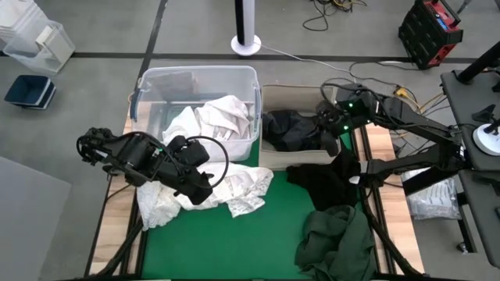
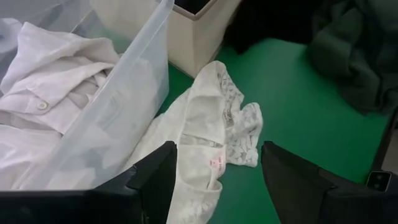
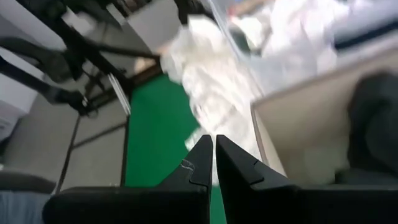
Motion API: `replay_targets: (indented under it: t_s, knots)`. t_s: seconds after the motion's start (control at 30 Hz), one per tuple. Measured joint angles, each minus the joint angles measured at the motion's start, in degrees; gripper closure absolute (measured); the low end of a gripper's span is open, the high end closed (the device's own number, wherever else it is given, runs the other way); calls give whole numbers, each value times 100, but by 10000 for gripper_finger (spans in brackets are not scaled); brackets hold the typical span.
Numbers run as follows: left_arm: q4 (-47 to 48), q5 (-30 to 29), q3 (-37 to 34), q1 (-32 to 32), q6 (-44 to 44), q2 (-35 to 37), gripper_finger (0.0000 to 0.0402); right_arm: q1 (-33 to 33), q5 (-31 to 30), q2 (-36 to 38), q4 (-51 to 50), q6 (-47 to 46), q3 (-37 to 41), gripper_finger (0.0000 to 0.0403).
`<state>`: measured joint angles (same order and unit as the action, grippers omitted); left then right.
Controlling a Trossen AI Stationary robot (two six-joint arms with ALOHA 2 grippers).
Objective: Sort clothes
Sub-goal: Put the gray shirt into the gray laundry bin
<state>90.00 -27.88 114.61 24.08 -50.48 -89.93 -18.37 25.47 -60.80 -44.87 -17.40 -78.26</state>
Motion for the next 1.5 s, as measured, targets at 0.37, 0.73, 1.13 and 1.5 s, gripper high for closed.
replay_targets:
  t_s: [0.37, 0.73, 1.13, 1.5]
  knots:
    - [0, 251, 0, 30, 131, 0, 191, 0, 0, 33, -1631, -188, -118, 390]
    - [2, 1241, 0, 107, 205, 0, 191, 11, 30, 53, -4053, -624, -614, 390]
    - [2, 1235, -162, 114, 746, 0, 191, 389, 177, 362, -4364, -1329, -656, 390]
    - [0, 719, -967, 111, 1250, 0, 191, 1057, 165, 445, -4361, -1182, -643, 390]
